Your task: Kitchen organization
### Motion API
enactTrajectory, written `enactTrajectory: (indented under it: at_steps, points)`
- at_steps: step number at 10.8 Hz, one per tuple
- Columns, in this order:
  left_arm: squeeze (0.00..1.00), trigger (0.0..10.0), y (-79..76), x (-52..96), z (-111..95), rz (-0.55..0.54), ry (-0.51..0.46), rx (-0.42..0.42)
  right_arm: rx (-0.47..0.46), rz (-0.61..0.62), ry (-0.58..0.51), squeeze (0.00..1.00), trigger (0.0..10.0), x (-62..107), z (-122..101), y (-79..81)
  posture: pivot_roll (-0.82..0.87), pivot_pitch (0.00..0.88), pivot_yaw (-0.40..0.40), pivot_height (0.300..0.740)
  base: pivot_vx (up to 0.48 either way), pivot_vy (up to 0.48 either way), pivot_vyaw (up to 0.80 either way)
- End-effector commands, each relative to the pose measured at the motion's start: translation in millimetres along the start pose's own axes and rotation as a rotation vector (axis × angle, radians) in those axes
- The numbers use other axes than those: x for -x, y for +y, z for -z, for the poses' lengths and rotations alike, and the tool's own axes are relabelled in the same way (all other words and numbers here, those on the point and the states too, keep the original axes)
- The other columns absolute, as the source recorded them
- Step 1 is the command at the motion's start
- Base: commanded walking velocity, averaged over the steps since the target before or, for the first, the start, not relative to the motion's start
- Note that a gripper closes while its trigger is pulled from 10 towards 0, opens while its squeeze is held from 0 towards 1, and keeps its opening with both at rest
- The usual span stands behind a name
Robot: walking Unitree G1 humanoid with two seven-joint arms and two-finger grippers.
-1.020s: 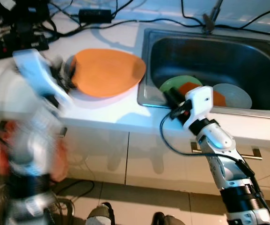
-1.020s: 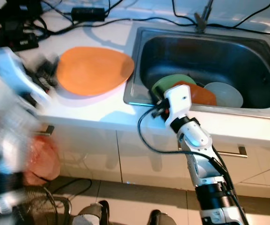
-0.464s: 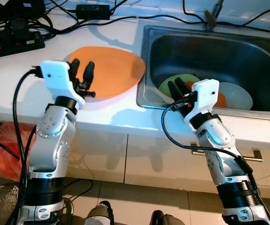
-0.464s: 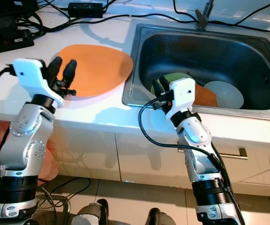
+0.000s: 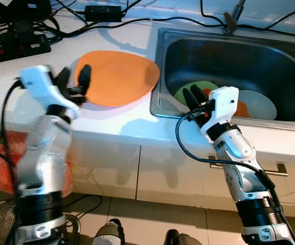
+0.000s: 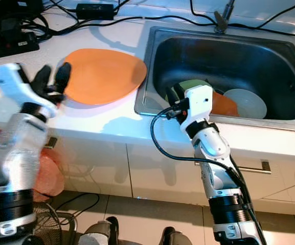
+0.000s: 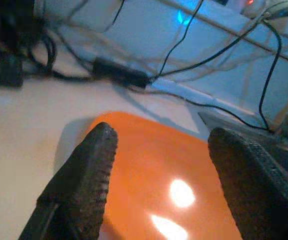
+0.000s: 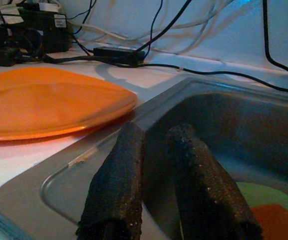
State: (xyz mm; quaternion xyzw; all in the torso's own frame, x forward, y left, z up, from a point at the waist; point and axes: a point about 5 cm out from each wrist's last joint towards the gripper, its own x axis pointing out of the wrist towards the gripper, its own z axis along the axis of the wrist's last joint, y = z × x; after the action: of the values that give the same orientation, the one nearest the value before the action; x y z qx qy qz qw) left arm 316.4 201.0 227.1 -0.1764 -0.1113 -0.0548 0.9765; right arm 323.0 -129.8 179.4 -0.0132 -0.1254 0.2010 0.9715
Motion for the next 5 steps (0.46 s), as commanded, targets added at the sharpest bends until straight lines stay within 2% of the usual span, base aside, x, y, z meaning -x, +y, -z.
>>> enactTrajectory:
  at_steps: [1,2,3,4,5]
  points:
    - [1.00,10.0,0.1,0.6,-8,0.001,0.024,0.038,0.007,0.013,-0.007,0.00,10.0,0.9,0,-3.5,0.22,0.158,-0.015,0.740,0.000,0.000,0.00]
    - [1.00,10.0,4.6,1.8,-15,0.013,0.053,0.111,0.009,0.010,-0.005,0.00,10.0,0.9,0,-3.2,0.22,0.159,-0.015,0.740,0.000,0.000,0.00]
    - [1.00,10.0,5.9,2.8,-15,0.037,0.116,0.099,0.008,0.008,-0.004,0.00,10.0,0.8,0,-2.7,0.23,0.158,-0.015,0.740,0.000,0.000,0.00]
    - [0.00,10.0,11.3,3.6,-14,0.007,0.168,0.100,0.008,0.001,-0.002,0.00,10.0,0.2,1,-1.0,0.23,0.160,-0.014,0.740,0.000,0.000,0.00]
    - [0.00,10.0,19.7,6.3,-14,-0.037,0.222,0.133,0.009,-0.002,-0.001,0.00,10.0,0.5,1,-0.9,0.23,0.166,-0.015,0.740,0.000,0.000,0.00]
